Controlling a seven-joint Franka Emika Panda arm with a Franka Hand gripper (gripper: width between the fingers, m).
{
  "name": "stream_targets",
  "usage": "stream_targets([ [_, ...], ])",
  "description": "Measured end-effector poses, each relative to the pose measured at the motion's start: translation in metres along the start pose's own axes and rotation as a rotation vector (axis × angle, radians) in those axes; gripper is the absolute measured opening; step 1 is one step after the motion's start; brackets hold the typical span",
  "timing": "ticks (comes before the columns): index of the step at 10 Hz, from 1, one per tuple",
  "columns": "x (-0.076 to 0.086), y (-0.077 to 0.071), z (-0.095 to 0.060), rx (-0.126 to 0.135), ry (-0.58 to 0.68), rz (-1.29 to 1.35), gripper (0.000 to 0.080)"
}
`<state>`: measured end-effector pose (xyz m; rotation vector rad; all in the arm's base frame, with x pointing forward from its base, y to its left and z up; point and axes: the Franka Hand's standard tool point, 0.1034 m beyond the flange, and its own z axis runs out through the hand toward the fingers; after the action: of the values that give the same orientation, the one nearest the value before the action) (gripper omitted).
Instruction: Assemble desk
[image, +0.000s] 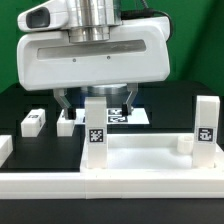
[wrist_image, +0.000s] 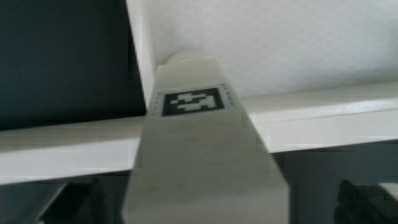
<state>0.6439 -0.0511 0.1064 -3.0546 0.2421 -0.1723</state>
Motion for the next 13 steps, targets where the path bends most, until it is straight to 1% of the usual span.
stream_targets([
  [1,0.000,0.000,0.000,0.000,0.000,-0.001,0.0535],
  [2,0.000,0.000,0.000,0.000,0.000,0.038,0.0535],
  [3,0.000,0.000,0.001,0.000,-0.001,0.138,0.0334],
  [4,-0.001,0.006,0.001,-0.006,-0.002,0.222,0.0297],
  [7,-0.002,0.011,0.001,-0.010,-0.005,0.621,0.0295],
  [9,-0.007,0.008,0.001,-0.017,-0.039,0.945,0.0295],
  [10,-0.005,0.006,-0.002,-0.009,-0.072,1.144,0.0293],
  [11,-0.004,0.010,-0.002,0.039,-0.109,1.338,0.0294],
  [12,-0.006,0.017,0.002,0.075,-0.113,1.468,0.0294],
  [13,-0.006,0.015,0.002,0.073,-0.119,1.530,0.0294],
])
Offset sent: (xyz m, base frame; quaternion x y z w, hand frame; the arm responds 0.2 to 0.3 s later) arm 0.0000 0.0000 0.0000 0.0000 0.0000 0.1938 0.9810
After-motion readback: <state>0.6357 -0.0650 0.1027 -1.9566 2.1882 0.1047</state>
